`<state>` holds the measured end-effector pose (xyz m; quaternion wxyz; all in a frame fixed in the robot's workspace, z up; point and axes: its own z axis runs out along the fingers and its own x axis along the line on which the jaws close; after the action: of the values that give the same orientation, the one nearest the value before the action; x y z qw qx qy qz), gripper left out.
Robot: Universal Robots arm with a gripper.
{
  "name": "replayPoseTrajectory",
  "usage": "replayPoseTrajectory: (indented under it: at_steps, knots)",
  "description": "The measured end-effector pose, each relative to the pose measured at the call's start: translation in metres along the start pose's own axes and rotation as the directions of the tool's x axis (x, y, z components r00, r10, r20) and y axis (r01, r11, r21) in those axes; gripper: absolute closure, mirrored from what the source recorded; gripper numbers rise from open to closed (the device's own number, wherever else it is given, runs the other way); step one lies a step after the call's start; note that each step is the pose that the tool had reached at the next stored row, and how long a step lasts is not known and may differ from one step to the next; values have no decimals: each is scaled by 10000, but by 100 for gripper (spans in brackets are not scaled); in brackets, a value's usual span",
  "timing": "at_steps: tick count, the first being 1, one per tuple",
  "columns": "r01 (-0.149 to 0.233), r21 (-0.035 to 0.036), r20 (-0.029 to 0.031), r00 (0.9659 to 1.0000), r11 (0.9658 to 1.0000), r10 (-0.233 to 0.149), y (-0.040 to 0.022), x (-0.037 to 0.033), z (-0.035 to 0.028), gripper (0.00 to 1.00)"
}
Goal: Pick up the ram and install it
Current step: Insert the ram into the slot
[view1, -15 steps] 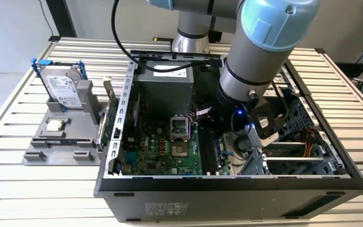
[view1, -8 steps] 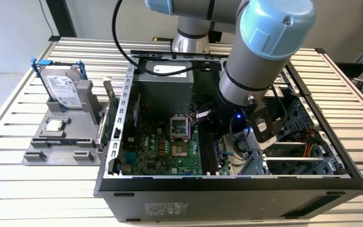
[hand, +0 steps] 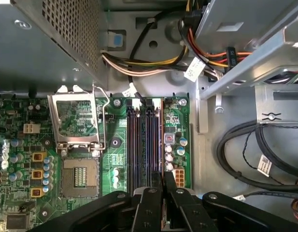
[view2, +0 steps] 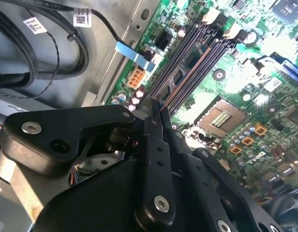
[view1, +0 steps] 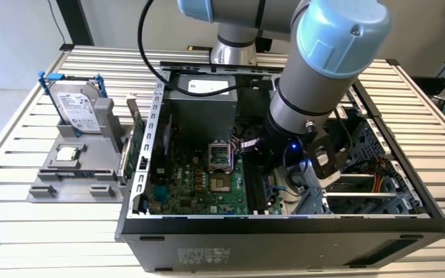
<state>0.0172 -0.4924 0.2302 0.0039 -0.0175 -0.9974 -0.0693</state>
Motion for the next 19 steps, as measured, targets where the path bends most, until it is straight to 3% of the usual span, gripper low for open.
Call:
replayPoseTrajectory:
  at_steps: [9,19]
  knots:
    - [-91,3,10,10000,10000,91,-30,-1,76,100]
    - [-166,3,21,9999,9999,166,-57,-1,93,100]
